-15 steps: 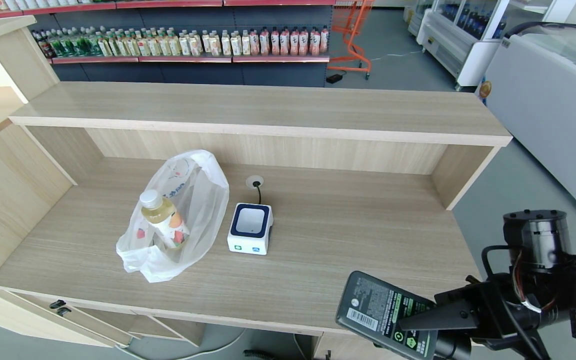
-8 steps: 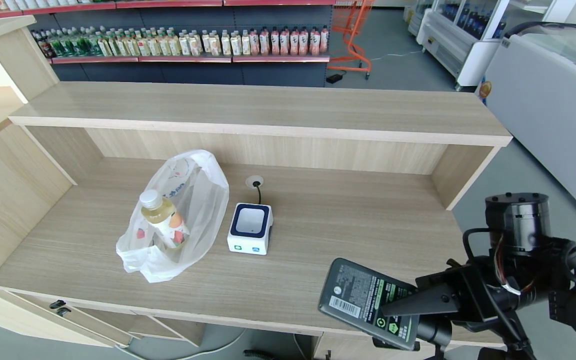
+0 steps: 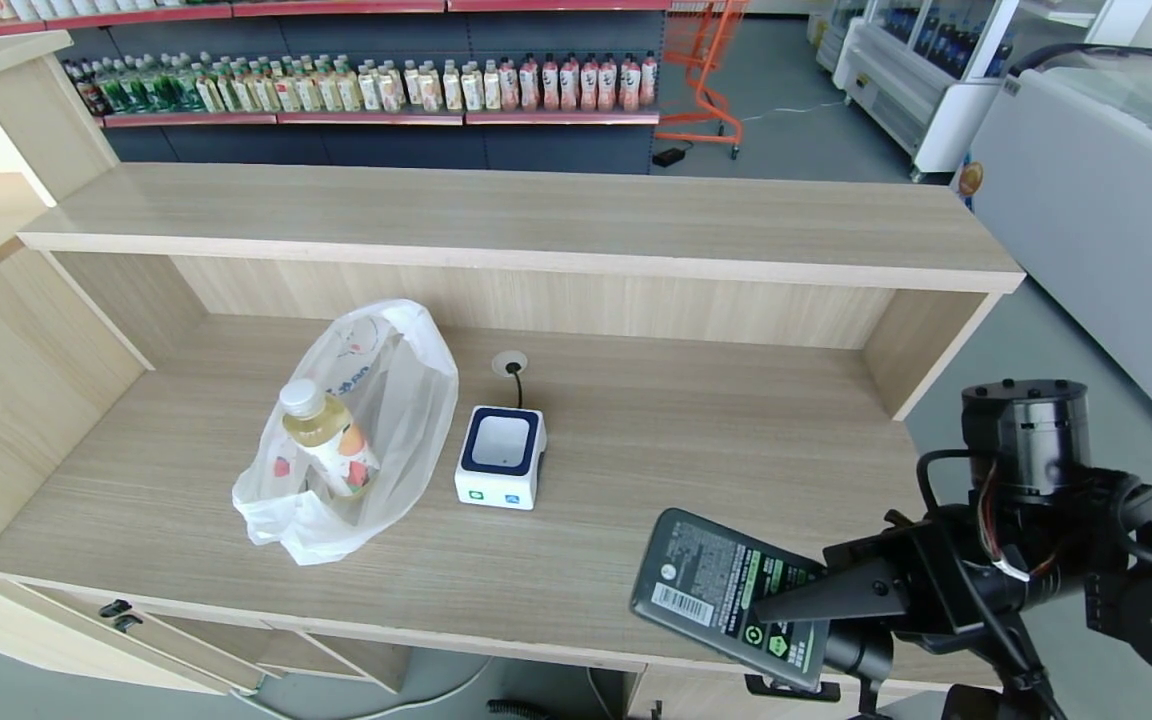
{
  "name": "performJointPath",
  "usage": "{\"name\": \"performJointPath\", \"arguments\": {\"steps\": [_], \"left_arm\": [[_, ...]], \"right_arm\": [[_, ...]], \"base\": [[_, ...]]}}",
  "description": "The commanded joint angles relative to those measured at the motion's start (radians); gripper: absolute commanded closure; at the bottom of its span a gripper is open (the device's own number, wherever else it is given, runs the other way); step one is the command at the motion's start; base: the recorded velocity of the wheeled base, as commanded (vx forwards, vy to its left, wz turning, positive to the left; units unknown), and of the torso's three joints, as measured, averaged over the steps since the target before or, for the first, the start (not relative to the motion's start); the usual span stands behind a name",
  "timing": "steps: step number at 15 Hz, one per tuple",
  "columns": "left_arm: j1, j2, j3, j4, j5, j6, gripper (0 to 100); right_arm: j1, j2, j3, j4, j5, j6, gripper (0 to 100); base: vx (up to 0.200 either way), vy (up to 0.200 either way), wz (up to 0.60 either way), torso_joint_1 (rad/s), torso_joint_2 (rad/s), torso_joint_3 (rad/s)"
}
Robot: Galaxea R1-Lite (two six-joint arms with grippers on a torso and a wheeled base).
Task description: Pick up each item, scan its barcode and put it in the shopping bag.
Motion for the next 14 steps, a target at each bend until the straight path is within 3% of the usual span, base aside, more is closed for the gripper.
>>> {"name": "performJointPath", "arguments": {"steps": [1, 3, 4, 6, 7, 10, 13, 14], "left_arm": [[0.0, 0.002, 0.0, 0.0, 0.001, 0.0, 0], [0.0, 0.002, 0.0, 0.0, 0.001, 0.0, 0], [0.0, 0.002, 0.0, 0.0, 0.001, 0.0, 0], [0.0, 0.0, 0.0, 0.0, -0.001, 0.0, 0], [0.0, 0.002, 0.0, 0.0, 0.001, 0.0, 0], [0.0, 0.002, 0.0, 0.0, -0.001, 0.0, 0], [0.0, 0.002, 0.0, 0.0, -0.001, 0.0, 0], [0.0, 0.002, 0.0, 0.0, 0.001, 0.0, 0]], "right_arm": [[-0.011, -0.031, 0.0, 0.006, -0.002, 0.035, 100], [-0.135, -0.171, 0.0, 0.003, -0.028, 0.352, 100], [-0.201, -0.267, 0.014, 0.008, -0.133, 0.556, 100], [-0.219, -0.336, 0.067, -0.014, -0.367, 0.983, 100], [-0.25, -0.344, 0.076, -0.057, -0.426, 1.156, 100], [-0.356, -0.344, 0.072, -0.069, -0.432, 1.628, 100], [-0.342, -0.332, 0.043, -0.066, -0.533, 2.179, 100], [-0.325, -0.302, 0.018, -0.066, -0.565, 2.418, 100]], "base": [[0.0, 0.0, 0.0, 0.0, 0.0, 0.0], [0.0, 0.0, 0.0, 0.0, 0.0, 0.0], [0.0, 0.0, 0.0, 0.0, 0.0, 0.0], [0.0, 0.0, 0.0, 0.0, 0.0, 0.0], [0.0, 0.0, 0.0, 0.0, 0.0, 0.0], [0.0, 0.0, 0.0, 0.0, 0.0, 0.0], [0.0, 0.0, 0.0, 0.0, 0.0, 0.0], [0.0, 0.0, 0.0, 0.0, 0.0, 0.0]]}}
